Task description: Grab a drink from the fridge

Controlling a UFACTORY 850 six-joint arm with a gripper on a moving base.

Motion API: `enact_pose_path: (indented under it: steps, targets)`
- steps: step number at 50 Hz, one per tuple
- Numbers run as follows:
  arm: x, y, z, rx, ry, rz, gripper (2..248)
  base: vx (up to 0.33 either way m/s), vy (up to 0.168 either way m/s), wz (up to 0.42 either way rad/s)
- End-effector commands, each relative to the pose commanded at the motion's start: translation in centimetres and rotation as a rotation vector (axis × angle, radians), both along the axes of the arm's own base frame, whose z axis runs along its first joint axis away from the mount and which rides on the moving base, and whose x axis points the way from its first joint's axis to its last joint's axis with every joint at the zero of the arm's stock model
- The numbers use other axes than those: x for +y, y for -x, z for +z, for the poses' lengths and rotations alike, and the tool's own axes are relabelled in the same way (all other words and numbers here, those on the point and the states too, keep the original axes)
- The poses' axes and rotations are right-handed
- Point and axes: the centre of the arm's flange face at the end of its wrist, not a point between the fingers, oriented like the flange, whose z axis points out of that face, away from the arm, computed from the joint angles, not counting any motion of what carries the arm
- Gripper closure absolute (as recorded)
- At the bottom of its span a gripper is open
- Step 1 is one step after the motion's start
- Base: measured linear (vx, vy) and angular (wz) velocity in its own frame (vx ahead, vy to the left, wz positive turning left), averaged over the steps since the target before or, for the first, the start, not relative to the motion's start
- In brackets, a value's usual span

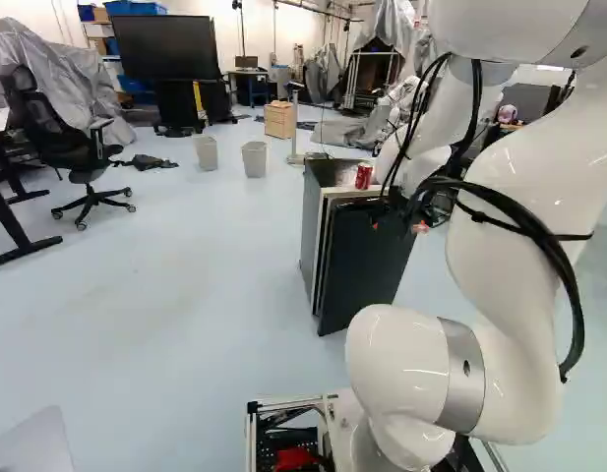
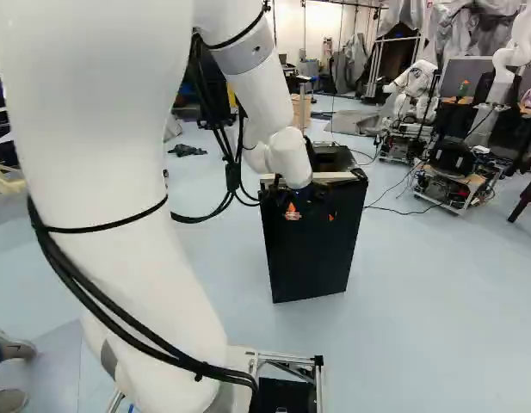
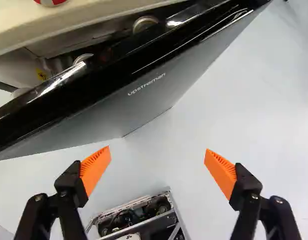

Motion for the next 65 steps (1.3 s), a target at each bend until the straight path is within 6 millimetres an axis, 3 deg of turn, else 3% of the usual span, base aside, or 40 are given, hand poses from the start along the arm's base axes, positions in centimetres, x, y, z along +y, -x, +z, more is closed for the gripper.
enact_pose_path:
  steps: [18, 65]
  targets:
    - [-0.4, -1.6, -1.6, -0.072, 0.015, 0.044, 3, 0.0, 0.0, 0.0]
    - [0.0, -2.6, -1.3, -0.162, 0.041, 0.102, 3, 0.0, 0.0, 0.0]
